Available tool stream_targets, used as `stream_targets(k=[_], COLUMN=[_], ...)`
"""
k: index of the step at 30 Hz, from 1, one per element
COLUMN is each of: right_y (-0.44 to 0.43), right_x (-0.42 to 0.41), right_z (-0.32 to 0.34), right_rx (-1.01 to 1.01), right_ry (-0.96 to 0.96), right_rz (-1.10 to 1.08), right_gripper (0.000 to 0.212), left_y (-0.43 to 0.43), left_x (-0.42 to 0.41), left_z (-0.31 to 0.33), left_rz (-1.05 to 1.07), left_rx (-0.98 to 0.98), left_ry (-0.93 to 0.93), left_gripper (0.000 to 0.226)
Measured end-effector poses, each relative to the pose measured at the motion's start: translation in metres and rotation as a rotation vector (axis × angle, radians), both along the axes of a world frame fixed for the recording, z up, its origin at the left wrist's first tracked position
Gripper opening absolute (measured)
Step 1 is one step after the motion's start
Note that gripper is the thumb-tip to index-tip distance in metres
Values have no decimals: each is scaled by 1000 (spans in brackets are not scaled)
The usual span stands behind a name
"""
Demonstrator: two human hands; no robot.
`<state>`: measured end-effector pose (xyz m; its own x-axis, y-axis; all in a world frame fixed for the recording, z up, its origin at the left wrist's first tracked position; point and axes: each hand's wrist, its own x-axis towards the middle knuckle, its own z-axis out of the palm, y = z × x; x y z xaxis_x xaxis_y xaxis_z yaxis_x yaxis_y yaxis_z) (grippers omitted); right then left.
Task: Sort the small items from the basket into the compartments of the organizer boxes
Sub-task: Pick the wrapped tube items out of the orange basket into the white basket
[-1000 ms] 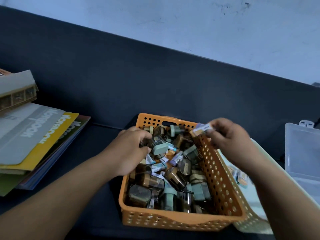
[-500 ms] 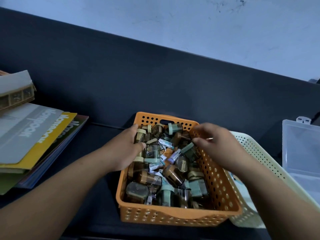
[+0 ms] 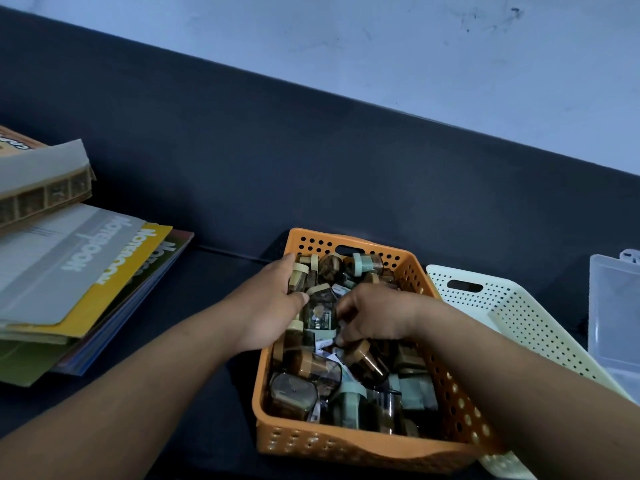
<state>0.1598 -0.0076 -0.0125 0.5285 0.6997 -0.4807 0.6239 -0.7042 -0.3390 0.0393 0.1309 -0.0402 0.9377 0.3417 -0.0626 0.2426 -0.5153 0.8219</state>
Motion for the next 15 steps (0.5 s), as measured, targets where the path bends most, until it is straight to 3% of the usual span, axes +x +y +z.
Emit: stream_targets(k=[3, 8, 15], right_y=[3, -2, -22], right_x=[-3, -1, 8], right_z=[-3, -8, 0], right_rx=[-40, 52, 372], right_ry=[-79, -71, -6], right_rz=[34, 15, -97], right_gripper=[41, 20, 21], left_y=[0, -1, -1], left_x=[1, 1, 0], left_z=[-1, 1, 2], left_rz=[-3, -2, 0], left_rx=[12, 13, 7], left_ry=[7, 7, 10], left_gripper=[69, 68, 67])
